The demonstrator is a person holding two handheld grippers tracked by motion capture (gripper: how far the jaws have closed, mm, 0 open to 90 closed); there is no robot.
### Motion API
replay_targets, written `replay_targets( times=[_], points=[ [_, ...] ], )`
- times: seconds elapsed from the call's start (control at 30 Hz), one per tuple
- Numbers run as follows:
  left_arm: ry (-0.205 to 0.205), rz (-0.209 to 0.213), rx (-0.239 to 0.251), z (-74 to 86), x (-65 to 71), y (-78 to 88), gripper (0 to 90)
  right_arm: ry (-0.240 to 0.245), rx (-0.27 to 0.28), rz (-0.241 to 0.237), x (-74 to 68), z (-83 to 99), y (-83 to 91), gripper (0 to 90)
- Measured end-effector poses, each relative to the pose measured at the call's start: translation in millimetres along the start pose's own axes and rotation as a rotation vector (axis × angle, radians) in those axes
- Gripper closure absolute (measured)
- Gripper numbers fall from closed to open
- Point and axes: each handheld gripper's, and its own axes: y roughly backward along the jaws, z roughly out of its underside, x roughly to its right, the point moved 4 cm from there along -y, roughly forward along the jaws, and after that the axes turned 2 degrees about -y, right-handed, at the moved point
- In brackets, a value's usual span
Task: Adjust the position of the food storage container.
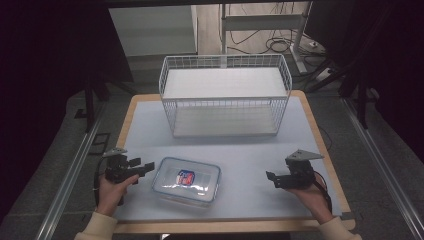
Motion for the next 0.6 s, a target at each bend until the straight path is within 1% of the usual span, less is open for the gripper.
replay_targets(
  times=[0.1,0.13,0.23,0.27,0.3,0.33,0.43,0.5,0.57,0.6],
  points=[
    [-0.003,-0.004,0.005,-0.7,0.6,2.1,26.0,0.011,-0.009,-0.004,1.1,2.0,0.1,9.7],
    [0.002,-0.001,0.014,-1.2,0.3,3.9,25.9,0.02,-0.019,-0.008,2.0,3.9,0.1,10.7],
    [0.003,0.002,0.014,-1.8,-0.3,4.8,25.8,0.013,-0.021,-0.003,3.3,4.7,0.5,10.8],
    [0.001,0.003,0.016,-1.5,-0.3,5.0,25.7,0.006,-0.019,-0.007,3.4,4.2,2.3,11.1],
    [-0.008,0.007,0.01,-0.1,0.4,6.0,25.6,0.006,-0.012,-0.004,3.6,3.2,3.4,11.3],
    [-0.015,0.003,0.005,0.5,0.3,7.4,25.6,0.008,-0.01,0.001,3.8,2.6,4.4,11.4],
    [-0.005,0.007,0.019,0.3,0.1,11.0,25.7,-0.001,0.007,-0.001,3.1,1.1,7.3,11.8],
    [-0.002,0.006,0.022,-0.3,0.2,11.8,27.4,-0.001,0.01,-0.003,3.0,1.8,8.1,12.0],
    [-0.005,0.017,0.021,-1.1,1.5,13.1,31.1,-0.003,0.015,-0.003,5.0,1.6,7.2,12.0],
    [-0.008,0.018,0.022,-1.1,2.0,13.2,32.8,-0.014,0.018,-0.003,6.5,1.3,6.7,11.9]
  ],
)
